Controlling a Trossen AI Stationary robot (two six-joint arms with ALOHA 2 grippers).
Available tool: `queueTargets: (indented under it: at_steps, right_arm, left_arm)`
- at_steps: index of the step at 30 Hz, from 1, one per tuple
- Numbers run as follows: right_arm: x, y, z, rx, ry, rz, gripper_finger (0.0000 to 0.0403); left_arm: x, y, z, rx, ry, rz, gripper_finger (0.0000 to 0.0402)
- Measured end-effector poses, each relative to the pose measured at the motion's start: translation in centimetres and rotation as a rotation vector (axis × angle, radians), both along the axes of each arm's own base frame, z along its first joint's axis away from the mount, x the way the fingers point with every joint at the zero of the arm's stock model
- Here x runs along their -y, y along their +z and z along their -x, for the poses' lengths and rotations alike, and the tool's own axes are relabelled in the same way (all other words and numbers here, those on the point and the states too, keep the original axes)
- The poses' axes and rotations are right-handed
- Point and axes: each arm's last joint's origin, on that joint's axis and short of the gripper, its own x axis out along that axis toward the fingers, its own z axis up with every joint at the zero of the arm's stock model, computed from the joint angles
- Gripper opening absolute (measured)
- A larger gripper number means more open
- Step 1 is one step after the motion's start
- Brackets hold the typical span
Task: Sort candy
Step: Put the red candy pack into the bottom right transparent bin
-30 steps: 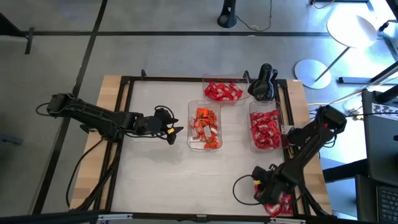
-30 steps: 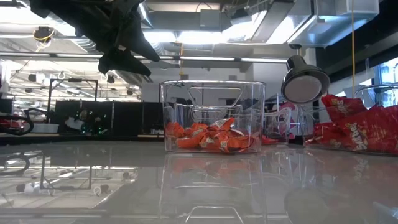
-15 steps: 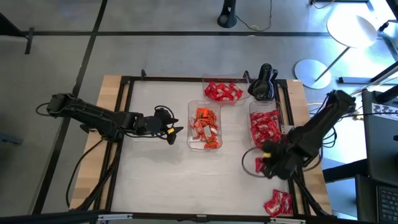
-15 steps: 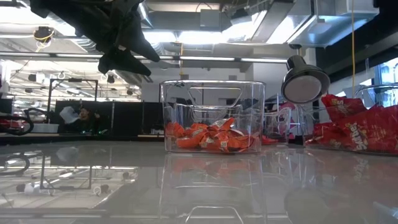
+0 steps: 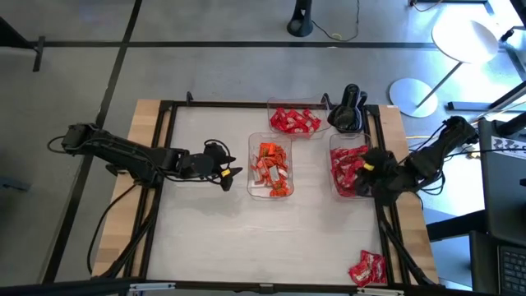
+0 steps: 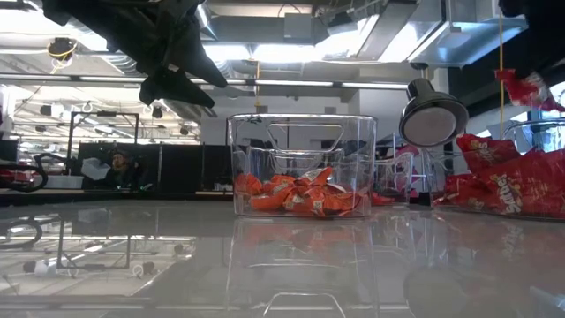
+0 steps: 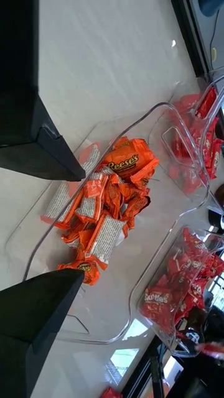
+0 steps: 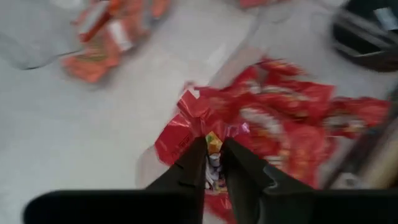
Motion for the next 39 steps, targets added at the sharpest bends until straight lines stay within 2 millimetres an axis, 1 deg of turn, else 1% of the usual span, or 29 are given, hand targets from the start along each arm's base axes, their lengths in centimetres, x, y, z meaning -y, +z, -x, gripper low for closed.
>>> queueTargets:
  at_steps: [3, 6, 10, 12, 15, 19, 21, 23, 26, 28, 30, 33, 36, 39]
  right_arm:
    - [0.6, -0.1, 0.0, -0.048, -0.011, 0.037, 0.0083]
    - [0.9, -0.2, -0.2, -0.073, -0.013, 0.047, 0.0133]
    - [0.8, -0.2, -0.3, -0.099, 0.004, 0.012, 0.0203]
    - [0.4, -0.2, -0.7, -0.063, 0.028, -0.025, 0.0229]
    - [-1.6, 0.1, -2.3, 0.050, 0.165, -0.107, 0.0255]
    - [-5.6, 0.3, -4.1, 0.169, 0.399, -0.196, 0.0268]
    - [-7.8, -0.4, -4.9, 0.162, 0.498, -0.233, 0.0268]
    - [-10.1, -1.4, -5.3, 0.114, 0.578, -0.283, 0.0265]
    - [-13.6, -3.5, -4.9, 0.017, 0.652, -0.361, 0.0258]
    - [-15.9, -5.2, -4.2, -0.055, 0.689, -0.392, 0.0253]
    - [-17.6, -6.7, -3.3, -0.142, 0.698, -0.424, 0.0248]
    - [-19.5, -8.9, -1.9, -0.271, 0.677, -0.447, 0.0244]
    - [-20.9, -10.5, -0.9, -0.306, 0.695, -0.428, 0.0243]
    - [-21.5, -11.8, -0.5, -0.325, 0.730, -0.366, 0.0243]
  left_arm:
    - [0.0, 0.0, 0.0, 0.001, 0.002, 0.004, 0.0233]
    - [0.0, 0.0, 0.0, -0.001, 0.002, 0.003, 0.0233]
    - [0.0, 0.0, 0.0, 0.001, 0.002, 0.004, 0.0233]
    - [0.0, 0.0, 0.0, 0.001, 0.001, 0.002, 0.0233]
    - [0.0, 0.0, 0.0, -0.001, 0.000, -0.001, 0.0233]
    - [0.0, 0.0, 0.0, -0.004, -0.004, -0.007, 0.0233]
    - [0.0, 0.0, 0.0, -0.003, -0.005, -0.007, 0.0233]
    - [0.0, 0.0, 0.0, -0.004, -0.005, -0.007, 0.0233]
    - [0.0, 0.0, 0.0, -0.004, -0.005, -0.008, 0.0233]
    - [0.0, 0.0, 0.0, -0.005, -0.005, -0.007, 0.0233]
    - [0.0, 0.0, 0.0, -0.005, -0.005, -0.007, 0.0233]
    - [0.0, 0.0, 0.0, -0.005, -0.005, -0.008, 0.0233]
    - [0.0, 0.0, 0.0, -0.008, -0.008, -0.018, 0.0233]
    - [0.0, 0.0, 0.0, -0.008, -0.008, -0.017, 0.0233]
